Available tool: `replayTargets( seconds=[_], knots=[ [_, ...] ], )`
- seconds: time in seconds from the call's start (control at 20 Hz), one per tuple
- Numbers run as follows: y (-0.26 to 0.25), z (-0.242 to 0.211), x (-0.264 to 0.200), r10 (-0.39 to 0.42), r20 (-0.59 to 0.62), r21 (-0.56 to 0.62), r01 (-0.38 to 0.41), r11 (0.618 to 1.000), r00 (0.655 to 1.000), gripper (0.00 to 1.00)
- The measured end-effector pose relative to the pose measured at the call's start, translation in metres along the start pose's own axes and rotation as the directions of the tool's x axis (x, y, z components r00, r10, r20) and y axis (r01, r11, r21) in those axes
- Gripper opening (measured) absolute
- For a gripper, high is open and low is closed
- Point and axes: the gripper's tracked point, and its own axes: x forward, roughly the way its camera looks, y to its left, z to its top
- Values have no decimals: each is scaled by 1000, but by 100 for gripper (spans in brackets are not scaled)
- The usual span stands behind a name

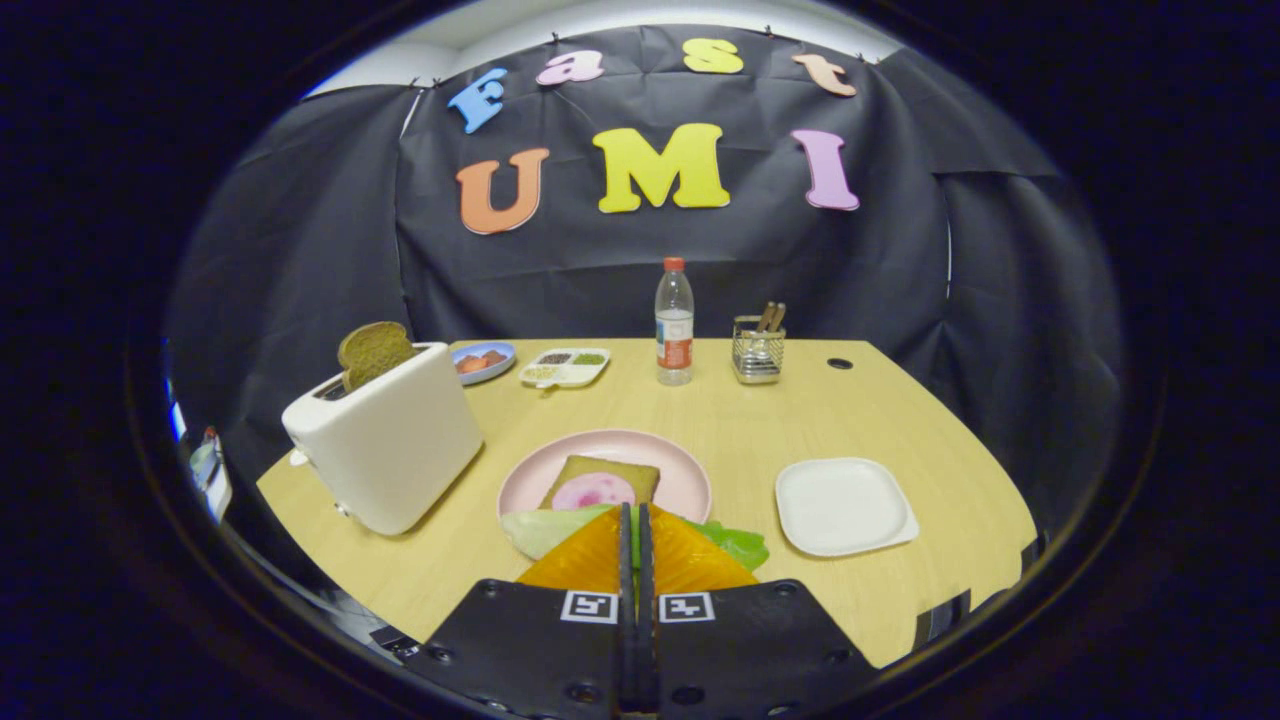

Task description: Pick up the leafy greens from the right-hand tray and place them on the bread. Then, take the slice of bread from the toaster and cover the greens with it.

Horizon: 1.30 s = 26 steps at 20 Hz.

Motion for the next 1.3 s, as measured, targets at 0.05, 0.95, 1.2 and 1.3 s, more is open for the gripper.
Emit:
replayTargets(
  seconds=[0.05,0.95,1.2,1.3],
  knots=[
    [1,11,8,-5,13,-2,5,1000,1000,1],
    [50,-38,109,2,-183,-51,-12,999,983,0],
    [48,-51,103,-6,-216,-45,-4,999,976,0],
    [42,-52,100,-32,-225,-64,18,998,974,6]
  ],
)
